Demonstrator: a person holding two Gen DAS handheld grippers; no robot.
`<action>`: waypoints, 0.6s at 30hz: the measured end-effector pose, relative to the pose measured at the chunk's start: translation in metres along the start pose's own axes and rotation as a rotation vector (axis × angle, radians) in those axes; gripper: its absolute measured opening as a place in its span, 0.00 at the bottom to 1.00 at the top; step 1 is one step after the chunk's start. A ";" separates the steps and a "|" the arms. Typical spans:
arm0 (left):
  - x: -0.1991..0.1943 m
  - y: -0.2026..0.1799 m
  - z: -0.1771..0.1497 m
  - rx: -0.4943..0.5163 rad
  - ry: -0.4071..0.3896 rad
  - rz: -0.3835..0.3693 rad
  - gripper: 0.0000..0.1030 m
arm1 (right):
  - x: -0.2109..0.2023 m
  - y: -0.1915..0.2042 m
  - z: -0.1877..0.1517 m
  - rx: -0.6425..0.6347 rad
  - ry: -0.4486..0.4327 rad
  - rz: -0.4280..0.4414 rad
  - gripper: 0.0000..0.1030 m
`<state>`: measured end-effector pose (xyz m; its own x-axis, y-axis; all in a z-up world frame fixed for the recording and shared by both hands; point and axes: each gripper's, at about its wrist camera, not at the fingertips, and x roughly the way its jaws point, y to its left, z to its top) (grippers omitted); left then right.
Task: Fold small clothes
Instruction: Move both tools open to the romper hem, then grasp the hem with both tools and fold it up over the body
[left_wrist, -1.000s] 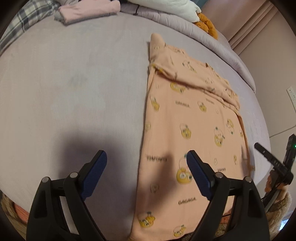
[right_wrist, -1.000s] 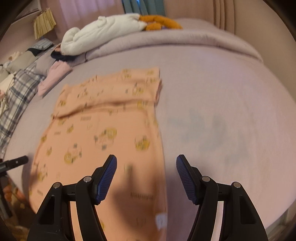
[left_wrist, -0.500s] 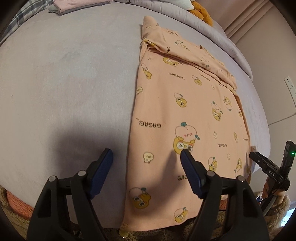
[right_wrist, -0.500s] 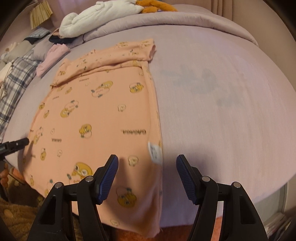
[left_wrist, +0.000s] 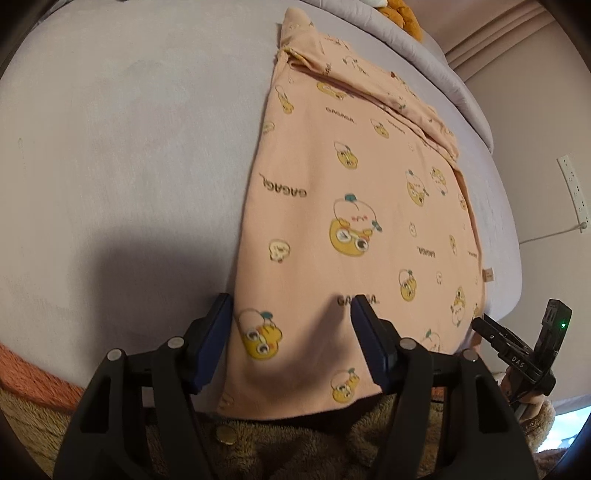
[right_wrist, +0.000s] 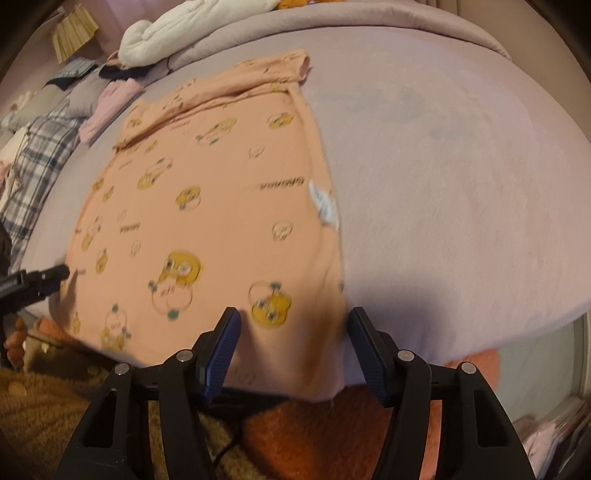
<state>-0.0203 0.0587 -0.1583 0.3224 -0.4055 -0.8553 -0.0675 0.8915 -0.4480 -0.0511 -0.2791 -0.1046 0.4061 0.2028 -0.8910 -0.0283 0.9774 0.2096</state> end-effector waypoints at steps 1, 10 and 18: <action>0.000 0.000 -0.001 0.003 0.006 -0.003 0.62 | -0.001 0.000 -0.001 0.001 0.004 0.000 0.55; 0.003 0.012 -0.005 -0.050 0.026 -0.049 0.06 | 0.002 -0.005 -0.004 0.031 0.015 0.012 0.21; -0.017 -0.001 0.004 -0.035 -0.040 -0.109 0.05 | -0.012 0.003 0.016 0.053 -0.049 0.159 0.08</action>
<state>-0.0217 0.0651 -0.1420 0.3673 -0.4904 -0.7903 -0.0630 0.8346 -0.5472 -0.0415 -0.2793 -0.0871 0.4448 0.3500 -0.8244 -0.0477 0.9284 0.3684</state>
